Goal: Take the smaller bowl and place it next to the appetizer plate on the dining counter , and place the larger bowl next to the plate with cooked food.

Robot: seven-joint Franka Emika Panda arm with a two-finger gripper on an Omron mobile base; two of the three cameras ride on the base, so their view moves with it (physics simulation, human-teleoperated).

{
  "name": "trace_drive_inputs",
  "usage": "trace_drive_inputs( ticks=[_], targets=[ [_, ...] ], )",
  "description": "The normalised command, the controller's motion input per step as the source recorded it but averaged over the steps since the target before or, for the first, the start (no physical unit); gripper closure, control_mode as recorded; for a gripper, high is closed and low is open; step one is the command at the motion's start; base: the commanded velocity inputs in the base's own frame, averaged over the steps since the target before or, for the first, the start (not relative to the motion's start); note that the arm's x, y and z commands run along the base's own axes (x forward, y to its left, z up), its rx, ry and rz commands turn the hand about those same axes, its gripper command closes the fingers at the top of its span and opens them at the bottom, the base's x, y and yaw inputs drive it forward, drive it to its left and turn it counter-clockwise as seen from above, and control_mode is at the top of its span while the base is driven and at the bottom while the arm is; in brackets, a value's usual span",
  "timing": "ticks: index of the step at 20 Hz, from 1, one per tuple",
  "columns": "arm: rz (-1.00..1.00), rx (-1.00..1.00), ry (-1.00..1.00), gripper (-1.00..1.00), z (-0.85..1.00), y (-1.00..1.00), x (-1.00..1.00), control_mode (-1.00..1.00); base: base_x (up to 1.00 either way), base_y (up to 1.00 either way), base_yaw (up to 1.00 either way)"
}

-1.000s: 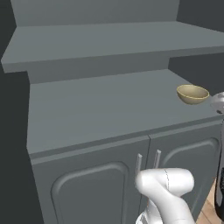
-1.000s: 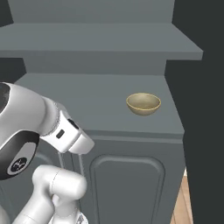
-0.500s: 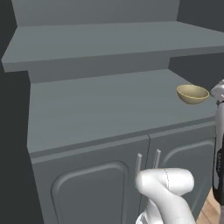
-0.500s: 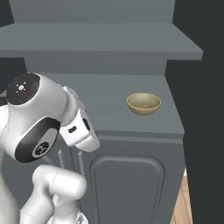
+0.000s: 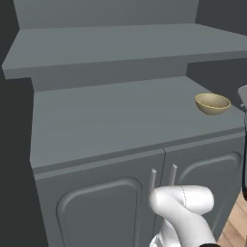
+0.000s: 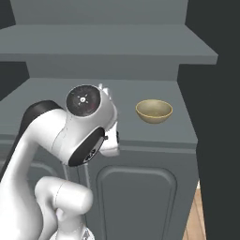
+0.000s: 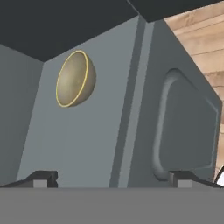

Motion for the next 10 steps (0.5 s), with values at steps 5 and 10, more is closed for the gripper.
trace_drive_inputs(
  ticks=[5, 10],
  targets=[
    [-0.28, 0.08, -0.02, -1.00, -0.32, -0.15, 0.75, -1.00, 0.00, 0.00, 0.00],
    [-0.14, 0.16, -0.04, -1.00, -0.31, -0.50, 0.52, -1.00, 0.00, 0.00, 0.00]
  ],
)
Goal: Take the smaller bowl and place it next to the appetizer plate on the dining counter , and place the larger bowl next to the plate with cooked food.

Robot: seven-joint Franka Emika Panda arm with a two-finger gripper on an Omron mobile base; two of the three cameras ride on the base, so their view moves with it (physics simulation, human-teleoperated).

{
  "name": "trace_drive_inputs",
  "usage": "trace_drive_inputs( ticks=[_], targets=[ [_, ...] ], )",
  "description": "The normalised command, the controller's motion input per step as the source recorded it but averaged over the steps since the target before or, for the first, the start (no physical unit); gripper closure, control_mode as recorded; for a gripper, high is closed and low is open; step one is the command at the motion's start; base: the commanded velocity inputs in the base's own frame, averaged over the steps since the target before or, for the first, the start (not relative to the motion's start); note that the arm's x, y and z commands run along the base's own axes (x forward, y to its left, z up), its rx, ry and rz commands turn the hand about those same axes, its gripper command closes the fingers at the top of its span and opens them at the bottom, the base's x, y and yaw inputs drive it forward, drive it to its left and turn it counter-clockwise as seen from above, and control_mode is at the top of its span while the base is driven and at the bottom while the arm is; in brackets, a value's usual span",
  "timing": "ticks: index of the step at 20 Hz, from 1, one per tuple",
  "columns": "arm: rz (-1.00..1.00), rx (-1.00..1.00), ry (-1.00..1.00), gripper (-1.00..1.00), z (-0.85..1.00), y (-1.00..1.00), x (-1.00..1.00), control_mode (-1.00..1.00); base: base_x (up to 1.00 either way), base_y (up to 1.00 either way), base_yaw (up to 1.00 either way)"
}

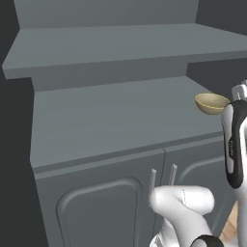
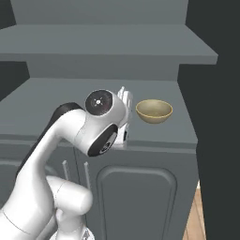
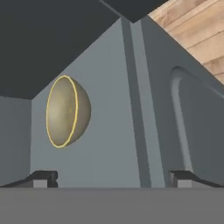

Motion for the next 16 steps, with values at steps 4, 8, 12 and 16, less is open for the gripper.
trace_drive_inputs(
  ticks=[4, 8, 12, 16],
  targets=[
    [0.00, 0.14, 0.02, -1.00, -0.07, -0.45, 0.41, -1.00, 0.00, 0.00, 0.00],
    [0.00, 0.03, 0.03, -1.00, -0.06, -0.23, 0.44, -1.00, 0.00, 0.00, 0.00],
    [0.02, 0.09, -0.01, -1.00, -0.09, -0.31, 0.49, -1.00, 0.00, 0.00, 0.00],
    [0.00, 0.11, -0.07, -1.00, -0.15, -0.17, 0.59, -1.00, 0.00, 0.00, 0.00]
  ],
)
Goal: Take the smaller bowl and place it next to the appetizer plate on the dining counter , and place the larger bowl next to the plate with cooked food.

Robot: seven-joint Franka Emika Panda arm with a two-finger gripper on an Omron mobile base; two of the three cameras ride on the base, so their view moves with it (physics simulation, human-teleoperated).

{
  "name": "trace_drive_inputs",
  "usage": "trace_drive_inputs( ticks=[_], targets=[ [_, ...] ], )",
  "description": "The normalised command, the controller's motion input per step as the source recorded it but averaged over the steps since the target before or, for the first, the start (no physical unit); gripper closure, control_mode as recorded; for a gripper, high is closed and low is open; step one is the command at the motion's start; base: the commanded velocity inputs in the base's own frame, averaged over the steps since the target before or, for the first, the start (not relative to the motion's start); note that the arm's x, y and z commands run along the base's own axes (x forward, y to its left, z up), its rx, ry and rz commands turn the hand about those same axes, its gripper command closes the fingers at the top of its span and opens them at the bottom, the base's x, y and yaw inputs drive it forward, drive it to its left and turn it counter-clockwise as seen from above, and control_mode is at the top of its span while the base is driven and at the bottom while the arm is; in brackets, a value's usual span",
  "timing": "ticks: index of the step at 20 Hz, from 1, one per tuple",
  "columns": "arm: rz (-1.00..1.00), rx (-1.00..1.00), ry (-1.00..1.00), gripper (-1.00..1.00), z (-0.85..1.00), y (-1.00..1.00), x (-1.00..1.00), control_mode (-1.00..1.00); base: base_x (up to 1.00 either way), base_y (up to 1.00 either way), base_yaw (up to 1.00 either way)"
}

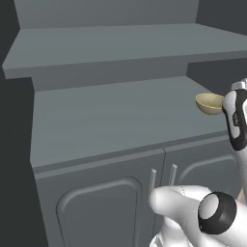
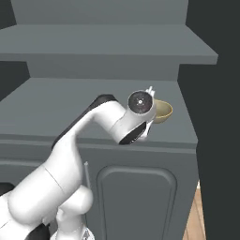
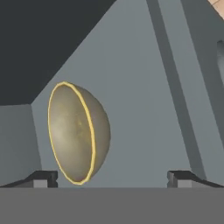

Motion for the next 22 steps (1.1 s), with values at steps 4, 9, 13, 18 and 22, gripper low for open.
trace_drive_inputs(
  ticks=[4, 9, 13, 18, 22],
  targets=[
    [0.00, 0.00, 0.00, -1.00, -0.27, 0.00, 0.61, -1.00, 0.00, 0.00, 0.00],
    [0.00, 0.00, 0.00, -1.00, -0.37, -0.16, 0.38, -1.00, 0.00, 0.00, 0.00],
    [0.00, 0.00, 0.00, -1.00, -0.22, -0.20, 0.48, -1.00, 0.00, 0.00, 0.00],
    [0.00, 0.00, 0.00, -1.00, -0.19, -0.20, 0.41, -1.00, 0.00, 0.00, 0.00],
    [0.00, 0.00, 0.00, 1.00, -0.18, -0.06, 0.42, -1.00, 0.00, 0.00, 0.00]
  ],
)
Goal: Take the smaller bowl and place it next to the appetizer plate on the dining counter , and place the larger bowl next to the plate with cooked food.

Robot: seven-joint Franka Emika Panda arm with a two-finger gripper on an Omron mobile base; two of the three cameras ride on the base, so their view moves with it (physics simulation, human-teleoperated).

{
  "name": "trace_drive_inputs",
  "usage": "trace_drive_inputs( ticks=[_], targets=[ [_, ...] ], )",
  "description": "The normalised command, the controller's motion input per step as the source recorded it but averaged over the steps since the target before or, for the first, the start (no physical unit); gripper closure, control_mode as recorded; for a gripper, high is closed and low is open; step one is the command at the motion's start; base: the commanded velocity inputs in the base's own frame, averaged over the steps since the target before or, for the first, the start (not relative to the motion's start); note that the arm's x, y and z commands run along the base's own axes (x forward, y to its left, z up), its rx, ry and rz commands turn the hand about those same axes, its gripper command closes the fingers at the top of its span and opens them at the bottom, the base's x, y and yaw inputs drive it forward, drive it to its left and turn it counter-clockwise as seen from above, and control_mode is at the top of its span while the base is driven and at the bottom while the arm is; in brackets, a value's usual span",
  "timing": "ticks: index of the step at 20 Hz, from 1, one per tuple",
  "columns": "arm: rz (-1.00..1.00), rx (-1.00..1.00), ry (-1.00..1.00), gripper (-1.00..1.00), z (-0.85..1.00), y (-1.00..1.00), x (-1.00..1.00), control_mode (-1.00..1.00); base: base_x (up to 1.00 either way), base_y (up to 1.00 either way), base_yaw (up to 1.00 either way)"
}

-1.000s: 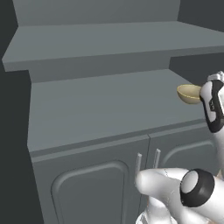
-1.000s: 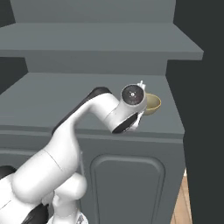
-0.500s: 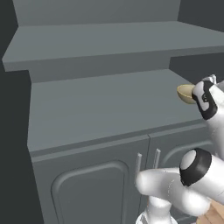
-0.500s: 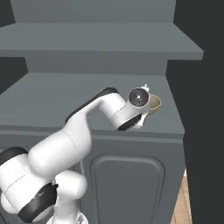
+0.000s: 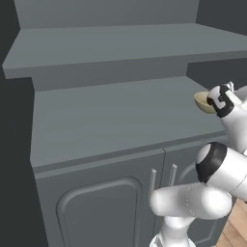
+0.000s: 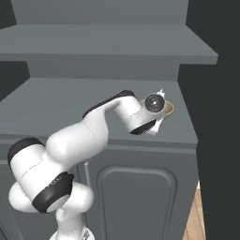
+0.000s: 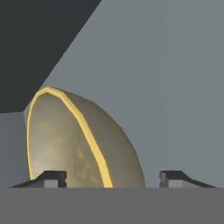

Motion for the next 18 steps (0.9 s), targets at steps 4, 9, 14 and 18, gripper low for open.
trace_drive_inputs(
  ticks=[4, 9, 14, 18],
  targets=[
    [0.00, 0.00, 0.00, 1.00, -0.15, -0.03, 0.39, -1.00, 0.00, 0.00, 0.00],
    [0.00, 0.00, -0.08, 1.00, -0.14, -0.03, -0.03, -1.00, 0.00, 0.00, 0.00],
    [0.00, 0.02, -0.27, 1.00, -0.02, 0.03, -0.78, -1.00, 0.00, 0.00, 0.00],
    [-0.01, 0.00, -0.21, 1.00, 0.06, 0.46, -0.96, -1.00, 0.00, 0.00, 0.00]
  ],
)
